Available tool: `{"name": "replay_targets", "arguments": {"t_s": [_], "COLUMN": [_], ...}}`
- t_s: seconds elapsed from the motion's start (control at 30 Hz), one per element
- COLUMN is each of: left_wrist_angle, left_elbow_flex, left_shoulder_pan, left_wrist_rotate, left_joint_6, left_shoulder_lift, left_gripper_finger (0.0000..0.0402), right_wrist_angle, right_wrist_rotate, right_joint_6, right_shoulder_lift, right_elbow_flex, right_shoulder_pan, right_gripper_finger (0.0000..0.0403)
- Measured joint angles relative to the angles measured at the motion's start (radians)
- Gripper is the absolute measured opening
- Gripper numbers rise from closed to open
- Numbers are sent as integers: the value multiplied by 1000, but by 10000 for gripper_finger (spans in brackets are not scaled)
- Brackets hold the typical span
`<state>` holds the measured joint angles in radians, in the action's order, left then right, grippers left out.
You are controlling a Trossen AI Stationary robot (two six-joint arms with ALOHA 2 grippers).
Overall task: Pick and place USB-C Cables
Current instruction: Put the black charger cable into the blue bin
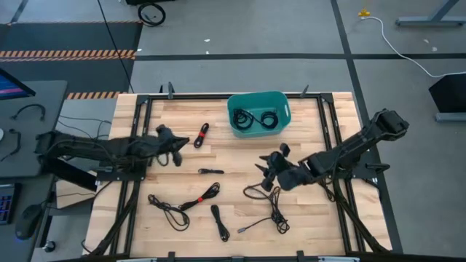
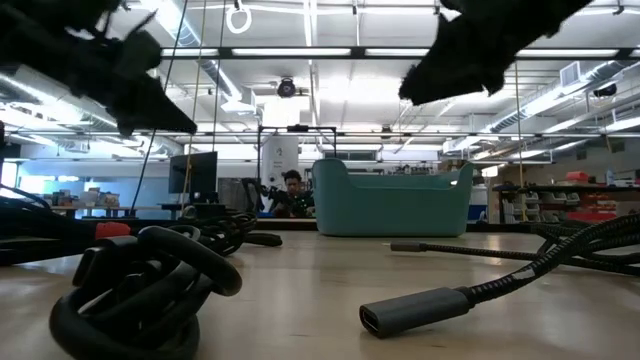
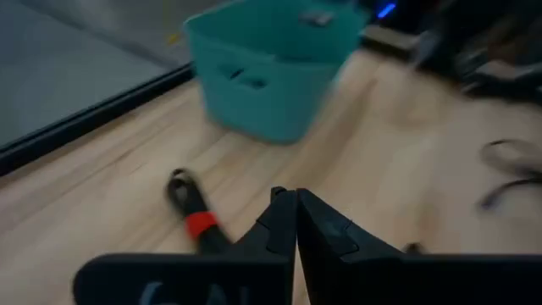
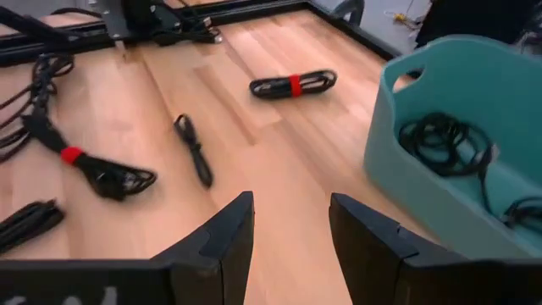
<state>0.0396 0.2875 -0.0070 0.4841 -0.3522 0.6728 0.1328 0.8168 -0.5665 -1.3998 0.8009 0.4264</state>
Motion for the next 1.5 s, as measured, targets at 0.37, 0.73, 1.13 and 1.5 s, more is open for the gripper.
{"name": "replay_targets", "arguments": {"t_s": [0.37,0.73,1.13,1.5], "left_wrist_angle": [250,251,306,812], "left_elbow_flex": [343,485,501,889], "left_shoulder_pan": [175,281,308,237], "left_wrist_rotate": [-101,-179,-305,-425], "left_joint_6": [-233,-292,-134,-14], "left_shoulder_lift": [581,971,1002,807], "left_gripper_finger": [197,256,82,65], "right_wrist_angle": [-1,-28,-28,-34], "right_wrist_rotate": [46,46,155,296], "right_joint_6": [-126,-176,-278,-400], "right_shoulder_lift": [0,0,0,0], "right_elbow_flex": [-120,-154,-154,-154], "right_shoulder_pan": [41,123,288,404], "right_gripper_finger": [160,160,160,160]}}
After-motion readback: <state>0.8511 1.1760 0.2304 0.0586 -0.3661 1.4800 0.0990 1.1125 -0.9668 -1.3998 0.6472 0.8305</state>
